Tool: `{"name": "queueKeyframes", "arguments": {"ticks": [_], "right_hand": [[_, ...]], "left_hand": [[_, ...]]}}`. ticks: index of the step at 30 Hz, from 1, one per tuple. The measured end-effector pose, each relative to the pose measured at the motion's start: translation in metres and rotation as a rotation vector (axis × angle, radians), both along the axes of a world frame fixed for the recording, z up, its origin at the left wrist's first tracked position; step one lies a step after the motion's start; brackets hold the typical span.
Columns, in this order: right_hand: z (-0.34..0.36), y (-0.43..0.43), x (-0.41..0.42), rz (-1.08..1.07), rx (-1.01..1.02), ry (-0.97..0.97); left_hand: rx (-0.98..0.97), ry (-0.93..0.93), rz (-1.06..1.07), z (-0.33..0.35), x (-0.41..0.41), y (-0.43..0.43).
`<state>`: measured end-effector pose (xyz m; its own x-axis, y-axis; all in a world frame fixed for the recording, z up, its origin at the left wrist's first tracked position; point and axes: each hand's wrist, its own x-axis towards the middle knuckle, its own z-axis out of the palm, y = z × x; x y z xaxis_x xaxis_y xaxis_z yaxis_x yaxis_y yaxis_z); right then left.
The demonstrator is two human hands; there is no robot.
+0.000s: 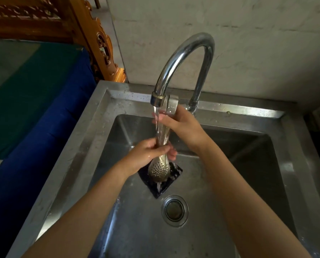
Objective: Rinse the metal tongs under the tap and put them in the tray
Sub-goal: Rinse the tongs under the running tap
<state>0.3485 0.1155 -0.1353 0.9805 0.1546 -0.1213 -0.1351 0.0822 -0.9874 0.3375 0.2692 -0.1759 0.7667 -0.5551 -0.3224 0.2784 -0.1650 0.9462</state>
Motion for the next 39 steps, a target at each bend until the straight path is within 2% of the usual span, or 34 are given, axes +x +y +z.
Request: {"name": "queueKeyframes", "arguments": {"ticks": [3, 5, 9, 11, 12, 13, 15, 17, 19, 21, 23, 27, 31, 36, 37, 39], "right_hand": [[0.000, 0.016, 0.008, 0.067, 0.291, 0.109], [-0.003, 0.026, 0.009, 0.079, 0.314, 0.097], [-0.005, 0.035, 0.005, -0.020, 0.135, -0.070], [-0.002, 0.040, 0.000, -0.045, 0.016, -0.159], [-0.001, 0.043, -0.002, -0.033, -0.066, -0.216], [-0.001, 0.044, -0.004, -0.008, -0.189, -0.290], [0.000, 0.047, -0.008, 0.059, -0.441, -0.455], [0.002, 0.048, -0.010, 0.103, -0.570, -0.564], [0.004, 0.048, -0.015, 0.153, -0.637, -0.642], [0.003, 0.045, -0.023, 0.206, -0.730, -0.721], [-0.003, 0.036, -0.036, 0.202, -0.824, -0.801], [-0.020, 0.016, -0.066, 0.156, -0.902, -0.858], [-0.029, 0.001, -0.080, 0.113, -0.999, -0.873], [-0.037, -0.015, -0.090, 0.261, -1.239, -0.859], [-0.037, -0.019, -0.090, 0.275, -1.228, -0.850], [-0.034, -0.029, -0.088, 0.209, -1.062, -0.778]], "left_hand": [[0.058, -0.022, -0.071, 0.001, -0.002, 0.008], [0.097, -0.019, -0.120, 0.003, 0.000, 0.015], [0.282, -0.136, -0.173, 0.011, 0.005, 0.021], [0.365, -0.187, -0.052, 0.014, 0.002, 0.023], [0.340, -0.167, 0.093, 0.013, -0.002, 0.027], [0.254, -0.081, 0.256, 0.012, -0.006, 0.032], [-0.083, 0.321, 0.413, 0.012, -0.010, 0.039], [-0.324, 0.676, 0.324, 0.015, -0.010, 0.034], [-0.469, 0.800, 0.160, 0.021, -0.006, 0.023], [-0.592, 0.814, 0.061, 0.026, -0.003, 0.011], [-0.676, 0.812, 0.050, 0.028, -0.002, 0.005], [-0.719, 0.861, 0.081, 0.017, -0.006, -0.002], [-0.639, 0.783, 0.167, 0.017, -0.014, -0.014], [-0.466, 0.671, 0.304, 0.017, -0.006, -0.020], [-0.457, 0.651, 0.318, 0.016, -0.002, -0.021], [-0.469, 0.626, 0.387, 0.015, 0.004, -0.023]]}}
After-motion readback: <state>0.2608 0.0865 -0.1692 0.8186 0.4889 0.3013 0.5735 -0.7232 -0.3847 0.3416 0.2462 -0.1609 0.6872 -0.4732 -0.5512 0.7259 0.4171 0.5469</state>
